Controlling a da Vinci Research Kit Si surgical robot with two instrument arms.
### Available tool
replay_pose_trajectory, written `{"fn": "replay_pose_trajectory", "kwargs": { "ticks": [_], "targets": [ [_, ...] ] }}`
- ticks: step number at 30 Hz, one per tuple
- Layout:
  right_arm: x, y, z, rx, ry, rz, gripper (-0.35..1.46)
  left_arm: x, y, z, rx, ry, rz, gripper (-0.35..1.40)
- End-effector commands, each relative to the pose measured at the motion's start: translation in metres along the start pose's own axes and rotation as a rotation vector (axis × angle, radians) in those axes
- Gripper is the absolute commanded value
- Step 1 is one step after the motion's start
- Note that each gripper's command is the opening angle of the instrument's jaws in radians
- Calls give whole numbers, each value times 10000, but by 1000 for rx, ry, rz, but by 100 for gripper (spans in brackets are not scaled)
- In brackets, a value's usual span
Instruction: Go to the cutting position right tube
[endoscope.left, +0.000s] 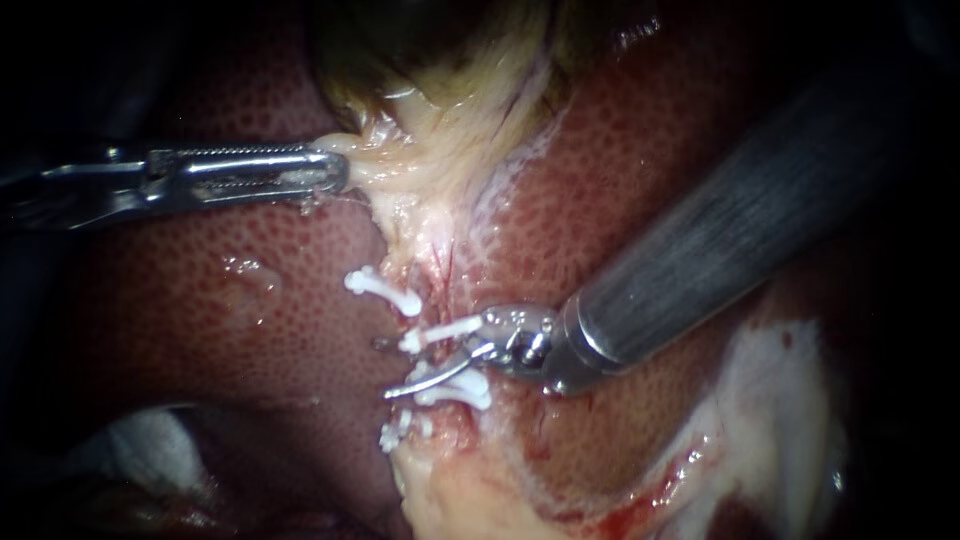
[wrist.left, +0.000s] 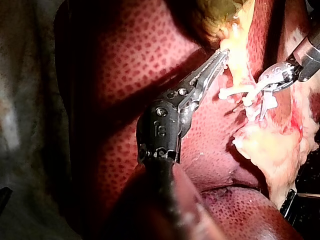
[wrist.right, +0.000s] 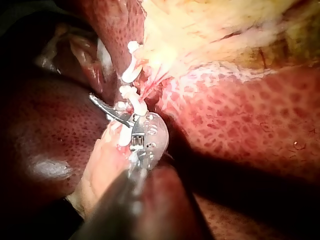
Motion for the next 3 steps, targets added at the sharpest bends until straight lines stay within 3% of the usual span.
{"fn": "replay_pose_trajectory", "kwargs": {
  "ticks": [1, 3],
  "targets": [
    [0, 0, 0, 0, 0, -1, 111, 0, 0, 0, 0, 0, 0, -35],
    [0, 0, -1, 0, 0, -1, 111, 0, 0, 0, 0, 0, 0, -35]
  ]
}}
